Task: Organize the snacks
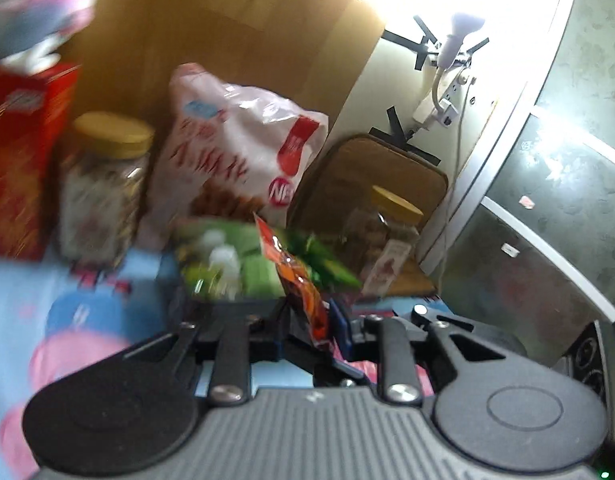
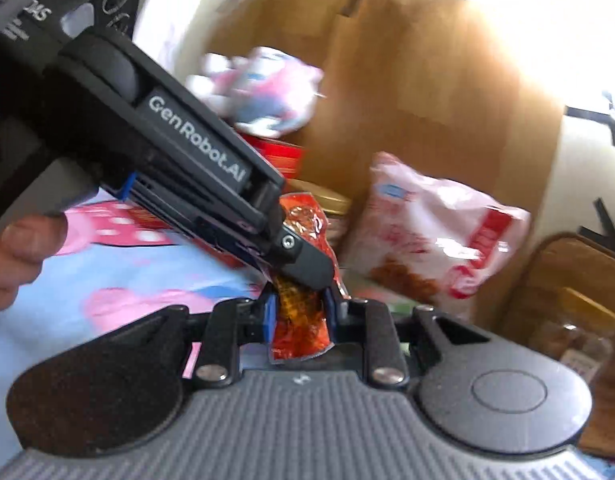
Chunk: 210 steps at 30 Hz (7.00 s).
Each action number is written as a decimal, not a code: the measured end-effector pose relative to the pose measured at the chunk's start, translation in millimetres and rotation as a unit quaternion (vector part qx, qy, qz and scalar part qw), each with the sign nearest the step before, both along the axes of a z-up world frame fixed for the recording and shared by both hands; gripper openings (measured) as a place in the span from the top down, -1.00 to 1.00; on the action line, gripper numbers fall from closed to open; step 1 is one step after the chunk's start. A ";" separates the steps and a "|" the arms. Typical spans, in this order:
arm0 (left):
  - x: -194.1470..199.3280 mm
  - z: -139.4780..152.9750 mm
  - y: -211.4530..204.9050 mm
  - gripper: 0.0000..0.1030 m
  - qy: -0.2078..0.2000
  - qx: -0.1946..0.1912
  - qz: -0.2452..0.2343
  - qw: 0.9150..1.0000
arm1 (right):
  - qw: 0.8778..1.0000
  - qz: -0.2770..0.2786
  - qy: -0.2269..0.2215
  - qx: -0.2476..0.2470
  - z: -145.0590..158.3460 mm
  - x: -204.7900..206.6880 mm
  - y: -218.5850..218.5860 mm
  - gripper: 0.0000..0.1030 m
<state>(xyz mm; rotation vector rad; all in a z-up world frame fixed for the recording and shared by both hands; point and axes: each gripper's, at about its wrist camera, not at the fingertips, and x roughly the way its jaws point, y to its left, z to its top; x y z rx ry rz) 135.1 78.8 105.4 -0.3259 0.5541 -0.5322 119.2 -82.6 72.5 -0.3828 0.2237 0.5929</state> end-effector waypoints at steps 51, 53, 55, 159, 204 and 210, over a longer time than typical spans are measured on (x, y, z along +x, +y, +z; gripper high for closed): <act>-96.7 -100.5 21.8 0.01 0.132 -0.047 0.017 0.990 | 0.961 -0.065 0.224 0.146 -21.4 -93.2 -89.5 0.74; -100.9 -93.7 20.5 0.00 0.122 -0.058 0.009 0.991 | 0.979 -0.049 0.180 0.085 -16.8 -108.8 -71.1 0.73; -104.3 -87.0 19.4 -0.16 0.113 -0.073 -0.005 0.991 | 0.986 -0.020 0.159 0.053 -16.8 -120.6 -53.5 0.74; -72.7 -27.5 -70.0 -0.99 -0.007 0.264 0.161 0.951 | 0.907 -0.124 0.253 0.312 -2.6 -69.2 -134.9 0.48; -130.4 -75.6 -71.2 -1.00 0.048 0.324 0.201 0.923 | 0.893 -0.169 0.247 0.336 -11.4 -111.4 -119.7 -0.66; -128.7 -76.8 -72.1 -1.00 0.058 0.325 0.198 0.923 | 0.890 -0.175 0.243 0.345 -11.4 -113.1 -123.2 -0.67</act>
